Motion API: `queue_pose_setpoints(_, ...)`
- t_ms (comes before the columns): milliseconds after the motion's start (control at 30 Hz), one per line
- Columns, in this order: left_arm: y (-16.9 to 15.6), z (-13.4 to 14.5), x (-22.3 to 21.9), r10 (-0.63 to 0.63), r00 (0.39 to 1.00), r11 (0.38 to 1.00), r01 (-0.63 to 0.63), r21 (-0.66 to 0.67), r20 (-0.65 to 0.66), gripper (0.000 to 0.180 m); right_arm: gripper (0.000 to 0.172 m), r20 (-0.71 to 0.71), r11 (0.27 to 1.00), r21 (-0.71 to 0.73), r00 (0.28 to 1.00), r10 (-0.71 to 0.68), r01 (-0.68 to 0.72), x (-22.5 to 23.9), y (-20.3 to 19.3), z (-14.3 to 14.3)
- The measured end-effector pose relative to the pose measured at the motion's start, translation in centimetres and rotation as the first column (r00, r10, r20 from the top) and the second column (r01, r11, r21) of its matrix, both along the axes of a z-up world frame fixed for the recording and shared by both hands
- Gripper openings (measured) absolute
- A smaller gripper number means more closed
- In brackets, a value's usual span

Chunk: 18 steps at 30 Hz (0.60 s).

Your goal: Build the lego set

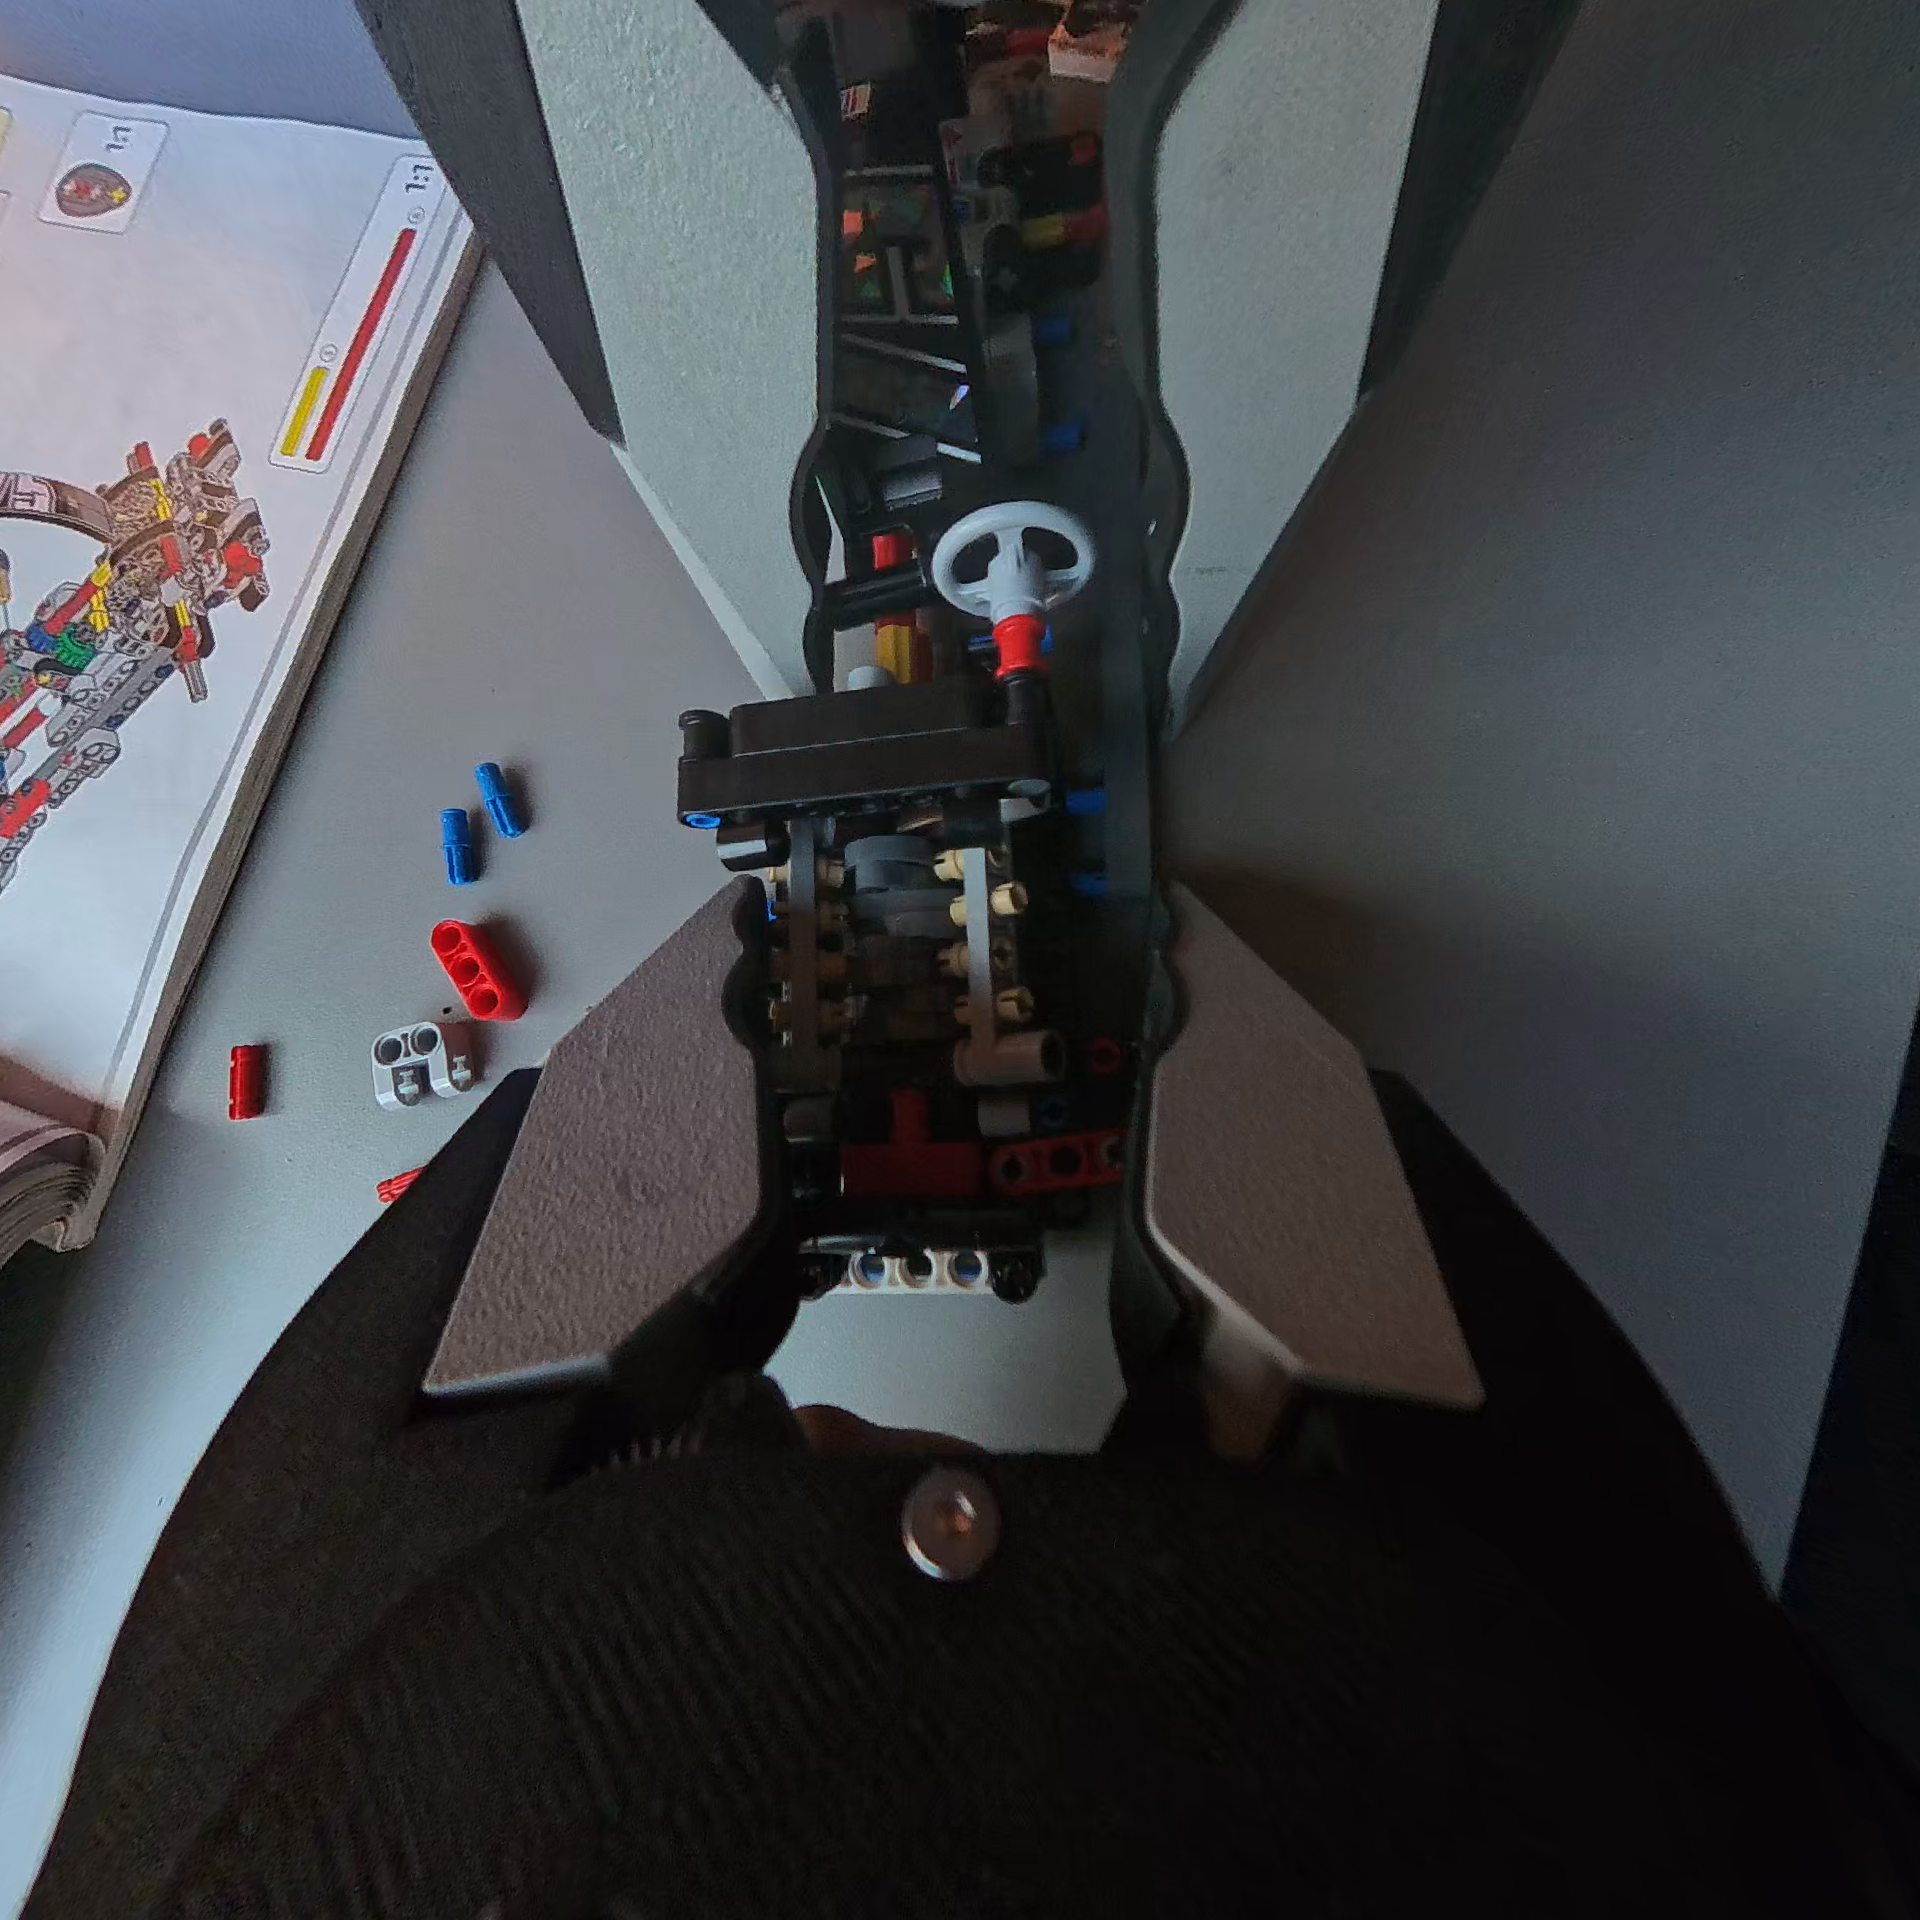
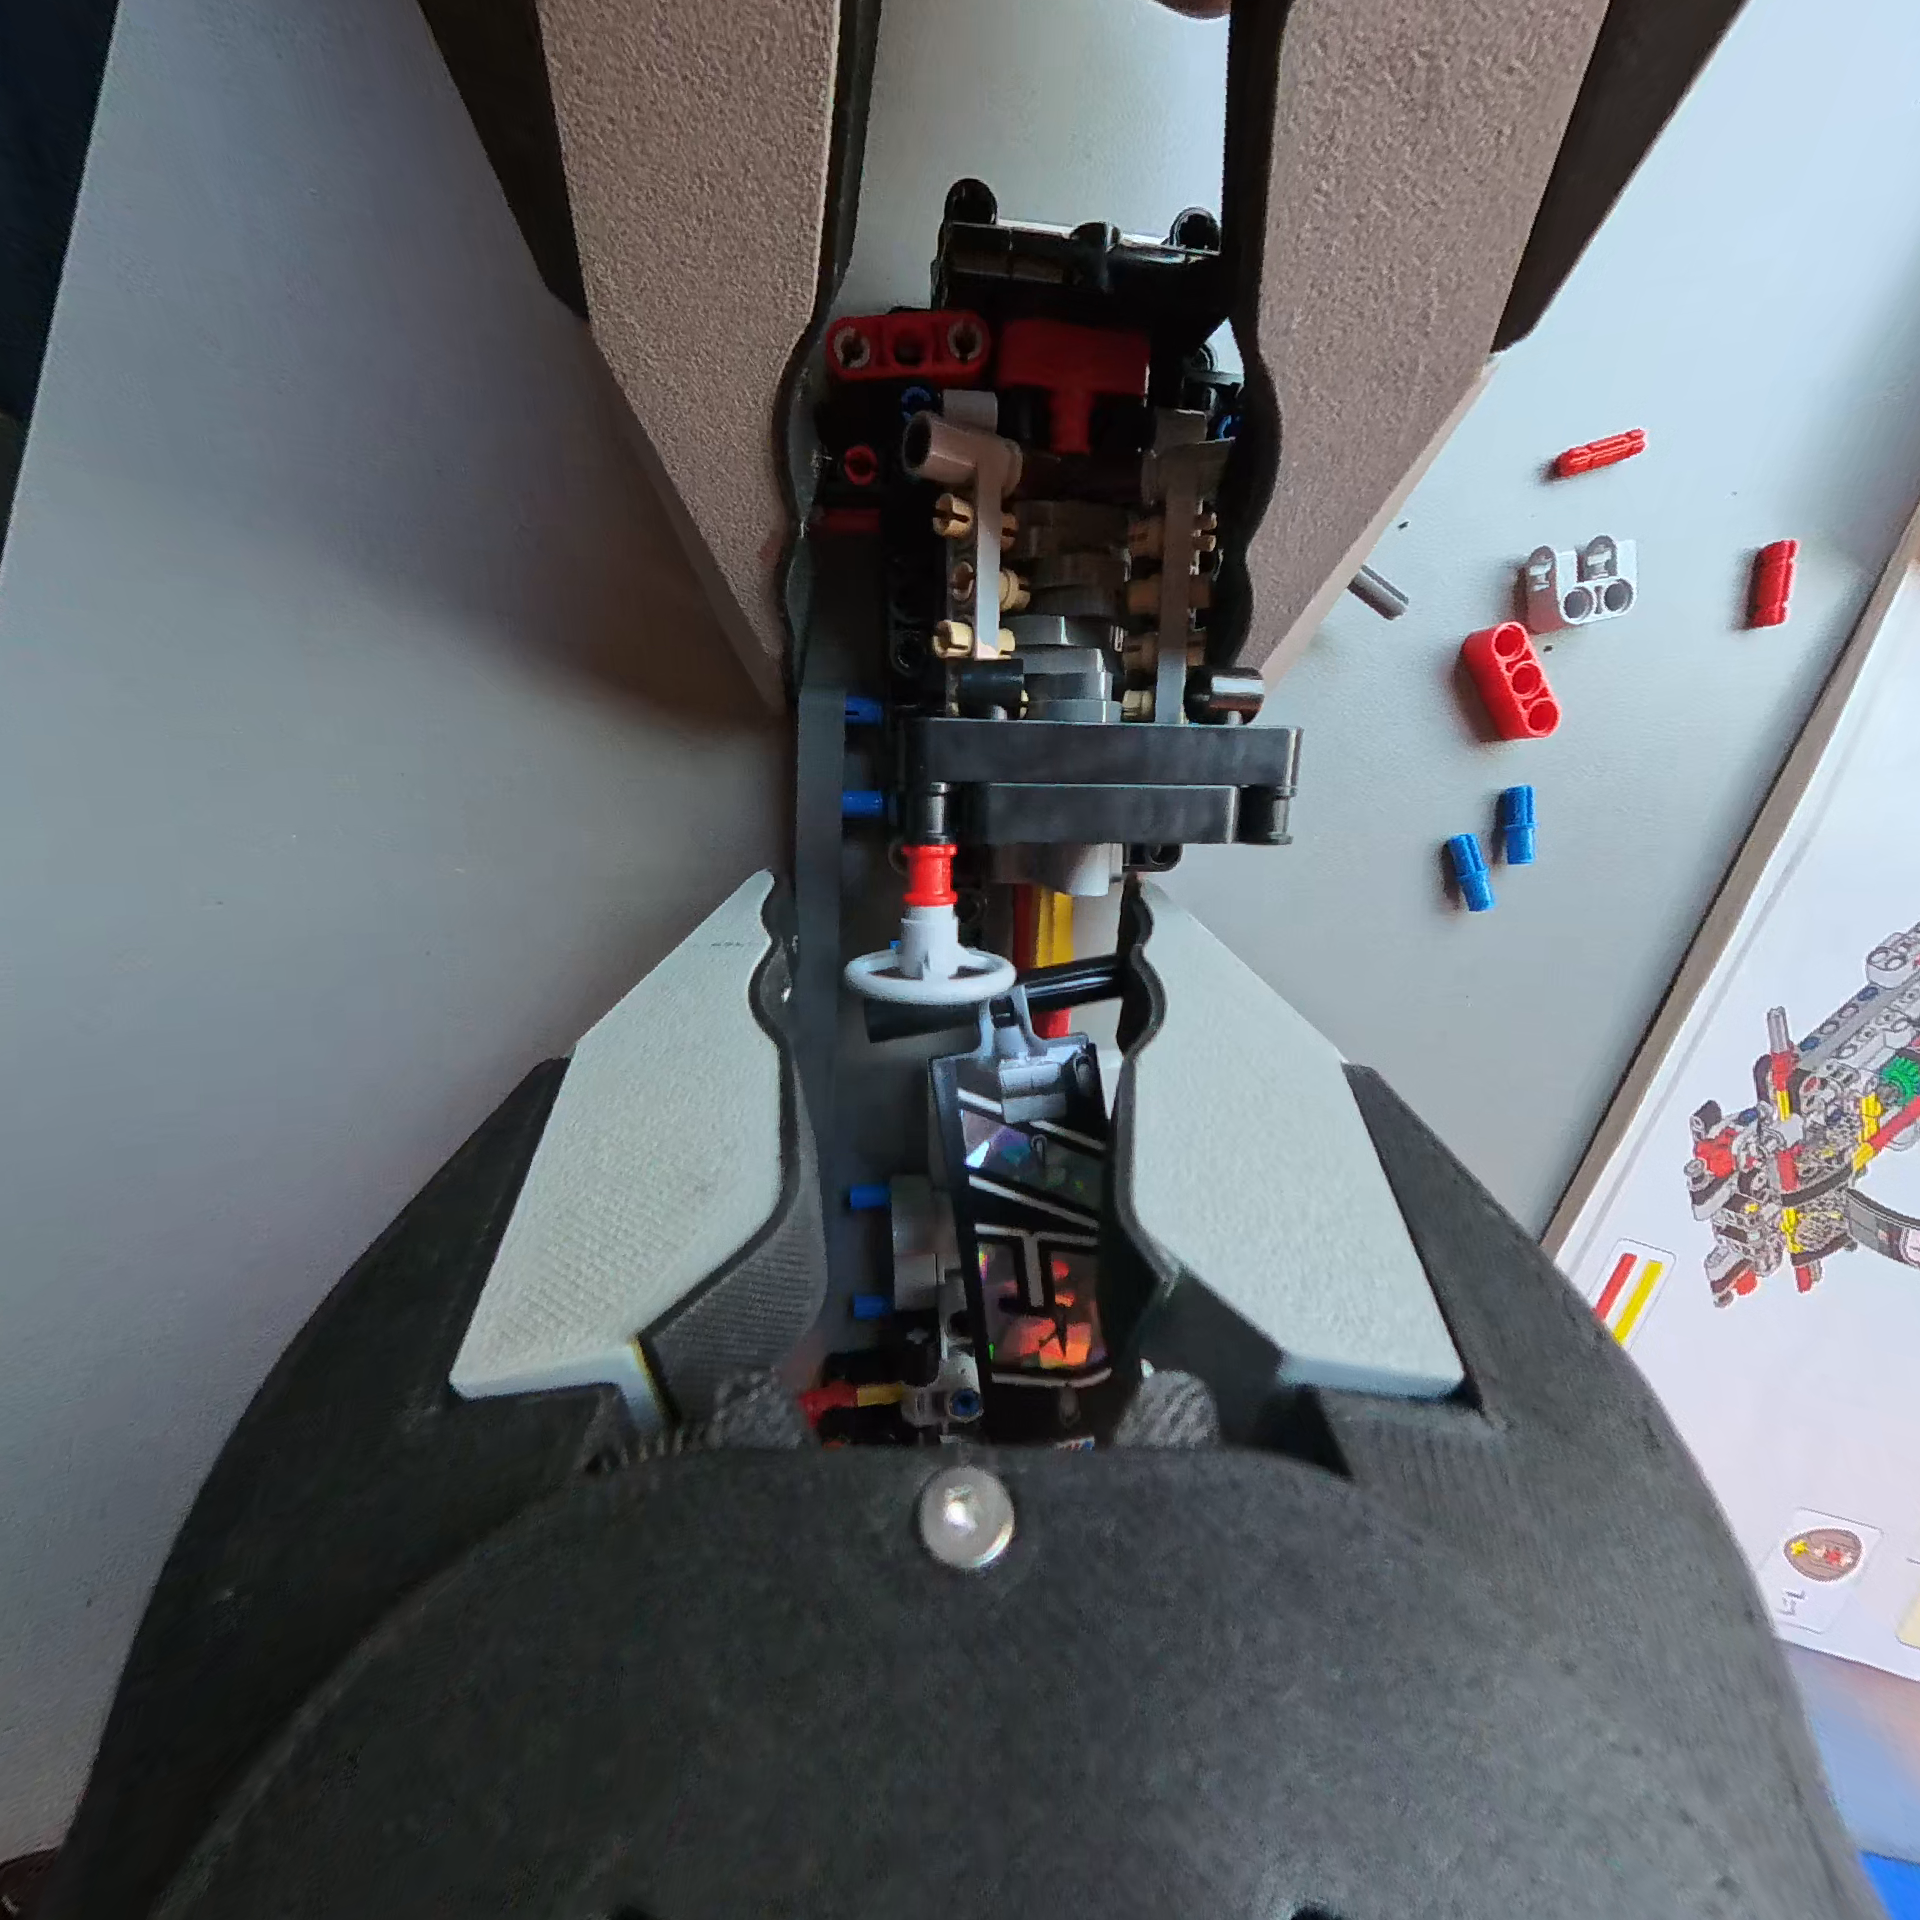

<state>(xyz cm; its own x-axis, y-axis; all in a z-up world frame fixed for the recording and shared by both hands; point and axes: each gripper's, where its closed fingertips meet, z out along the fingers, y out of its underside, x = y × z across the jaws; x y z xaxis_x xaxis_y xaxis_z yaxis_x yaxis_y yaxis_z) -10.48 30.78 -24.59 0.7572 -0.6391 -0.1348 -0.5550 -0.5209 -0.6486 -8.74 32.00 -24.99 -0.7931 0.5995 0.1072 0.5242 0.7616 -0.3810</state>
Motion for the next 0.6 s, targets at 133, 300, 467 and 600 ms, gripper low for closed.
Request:
queue_pose_setpoints(133, 0.01, -0.01, 0.0, 0.0, 1.0, 1.0, 0.0, 0.002, 0.001, 0.071, 0.06, 0.017, 1.0, -0.021, 1.0, -0.012, 0.013, -0.11, -0.08, -0.13)
queue_pose_setpoints(300, 0.07, -0.03, -0.06, 0.009, 1.0, 1.0, -0.009, -0.003, 0.003, 0.071, 0.06, 0.03, 0.999, -0.043, 0.999, -0.025, 0.027, -0.19, -0.11, -0.14)
queue_pose_setpoints(467, 0.19, -0.03, -0.2, 0.022, 1.0, 1.0, -0.022, -0.001, 0.005, 0.071, 0.061, 0.054, 0.998, -0.054, 0.998, -0.031, 0.034, -0.47, 0.01, -0.22)
queue_pose_setpoints(600, 0.26, -0.01, -0.25, 0.019, 1.0, 1.0, -0.019, 0.003, 0.001, 0.07, 0.061, 0.072, 0.998, -0.047, 0.997, -0.028, 0.032, -0.59, 0.08, -0.3)
